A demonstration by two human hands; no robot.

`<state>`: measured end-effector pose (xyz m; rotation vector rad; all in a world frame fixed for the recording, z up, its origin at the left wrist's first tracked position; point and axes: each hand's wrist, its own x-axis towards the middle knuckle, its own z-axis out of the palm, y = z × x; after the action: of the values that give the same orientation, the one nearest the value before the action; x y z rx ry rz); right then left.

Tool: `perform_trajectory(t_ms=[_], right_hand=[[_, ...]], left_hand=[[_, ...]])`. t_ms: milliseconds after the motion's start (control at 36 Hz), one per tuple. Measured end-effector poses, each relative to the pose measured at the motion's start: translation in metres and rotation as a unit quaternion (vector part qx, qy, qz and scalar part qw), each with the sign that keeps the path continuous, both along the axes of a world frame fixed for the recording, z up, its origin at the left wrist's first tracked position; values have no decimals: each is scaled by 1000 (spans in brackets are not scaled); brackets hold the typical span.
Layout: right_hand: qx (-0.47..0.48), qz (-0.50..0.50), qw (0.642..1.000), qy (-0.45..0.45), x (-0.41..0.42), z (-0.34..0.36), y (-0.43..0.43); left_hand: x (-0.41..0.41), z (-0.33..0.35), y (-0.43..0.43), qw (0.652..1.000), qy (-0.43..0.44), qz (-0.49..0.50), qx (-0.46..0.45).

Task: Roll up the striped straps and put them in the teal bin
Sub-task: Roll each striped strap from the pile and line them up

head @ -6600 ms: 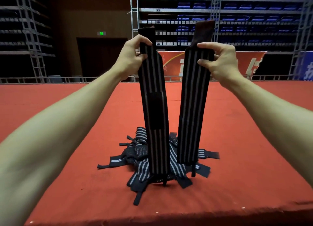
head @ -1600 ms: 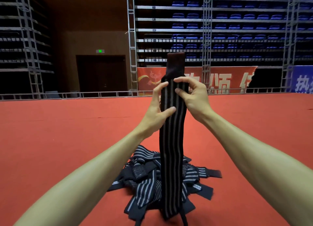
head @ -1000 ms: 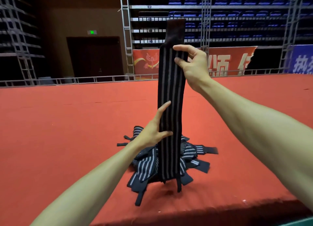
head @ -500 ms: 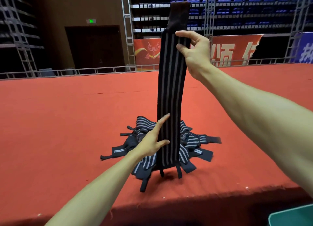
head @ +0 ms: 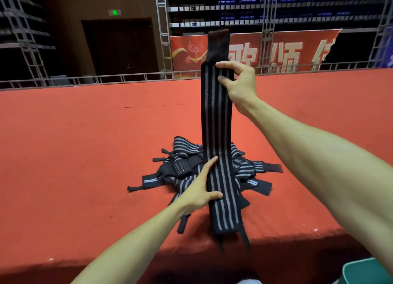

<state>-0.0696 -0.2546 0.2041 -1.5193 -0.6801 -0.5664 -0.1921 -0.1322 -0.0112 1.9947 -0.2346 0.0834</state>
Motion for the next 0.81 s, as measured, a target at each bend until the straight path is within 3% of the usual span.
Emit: perform_trajectory(t_ms=[222,556,806], right_hand=[[-7,11,999,38,11,-47,4],[-8,8,998,70,31,-82,0],[8,6,996,86,34,-89,-3]], left_hand=[[21,-33,8,991,30,57,118],[43,-44,0,953,88,66,282],[47,-30,-4,900,92,80,419]])
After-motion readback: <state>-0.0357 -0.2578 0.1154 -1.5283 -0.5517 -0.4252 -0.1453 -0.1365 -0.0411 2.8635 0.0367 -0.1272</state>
